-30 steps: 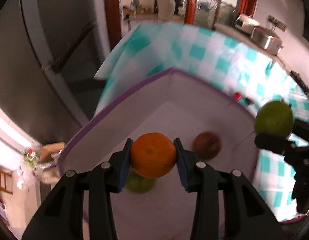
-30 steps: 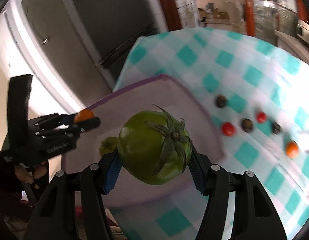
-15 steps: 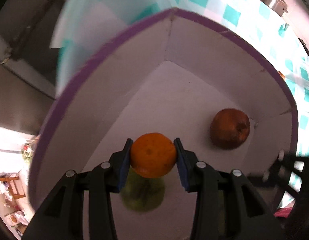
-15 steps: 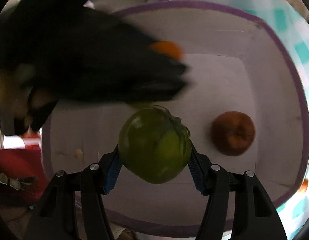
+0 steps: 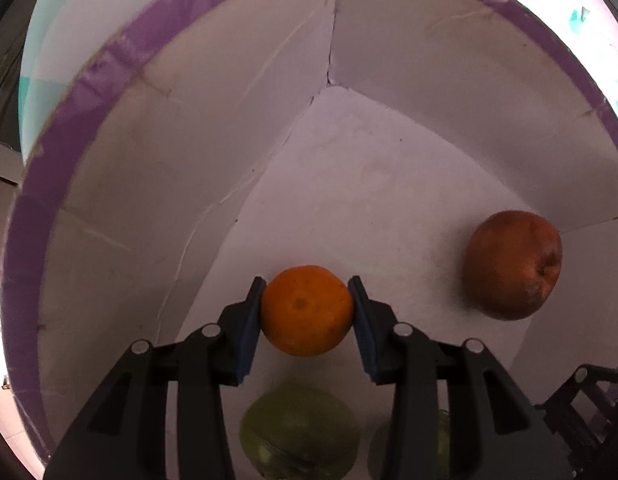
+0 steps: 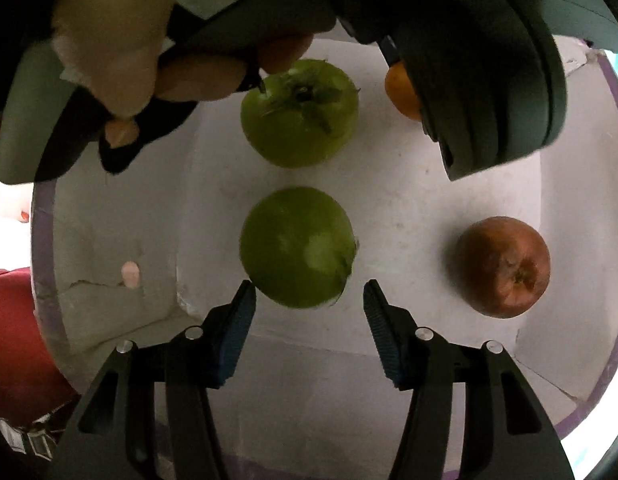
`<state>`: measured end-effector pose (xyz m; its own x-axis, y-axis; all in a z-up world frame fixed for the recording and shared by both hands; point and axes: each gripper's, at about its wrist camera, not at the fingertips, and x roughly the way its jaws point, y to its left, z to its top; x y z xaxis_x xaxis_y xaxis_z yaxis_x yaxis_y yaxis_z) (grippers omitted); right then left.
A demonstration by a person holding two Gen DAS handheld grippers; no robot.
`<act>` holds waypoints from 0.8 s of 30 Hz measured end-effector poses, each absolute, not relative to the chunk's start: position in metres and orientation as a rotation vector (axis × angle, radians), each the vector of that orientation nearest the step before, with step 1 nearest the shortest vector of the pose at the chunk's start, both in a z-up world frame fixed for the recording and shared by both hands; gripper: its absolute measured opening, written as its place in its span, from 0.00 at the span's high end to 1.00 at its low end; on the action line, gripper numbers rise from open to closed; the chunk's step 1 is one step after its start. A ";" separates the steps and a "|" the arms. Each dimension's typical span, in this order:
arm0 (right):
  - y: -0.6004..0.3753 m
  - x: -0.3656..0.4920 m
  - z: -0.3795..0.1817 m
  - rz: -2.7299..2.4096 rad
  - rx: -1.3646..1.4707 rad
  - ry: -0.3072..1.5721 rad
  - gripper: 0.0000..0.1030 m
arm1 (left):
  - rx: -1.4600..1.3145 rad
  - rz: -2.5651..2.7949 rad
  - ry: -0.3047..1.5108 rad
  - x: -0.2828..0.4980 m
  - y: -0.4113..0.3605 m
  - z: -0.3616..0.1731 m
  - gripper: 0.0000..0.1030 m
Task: Organize fruits
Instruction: 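Open both tools to release the fruits into the box and withdraw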
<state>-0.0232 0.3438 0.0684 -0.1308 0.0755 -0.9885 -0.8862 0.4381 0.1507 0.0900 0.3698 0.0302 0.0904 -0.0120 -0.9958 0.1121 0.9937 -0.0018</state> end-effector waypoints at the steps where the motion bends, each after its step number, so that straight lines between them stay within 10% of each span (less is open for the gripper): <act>1: 0.342 -0.029 0.066 0.980 -0.758 1.472 0.45 | 0.083 -0.090 1.480 0.089 0.370 0.030 0.58; 9: 0.336 -0.026 0.078 0.957 -0.674 1.456 0.24 | 0.074 -0.083 1.399 0.088 0.368 0.040 0.20; 24: 0.216 -0.005 0.197 0.924 -0.173 1.033 0.15 | 0.060 0.241 0.951 0.039 0.359 0.184 0.05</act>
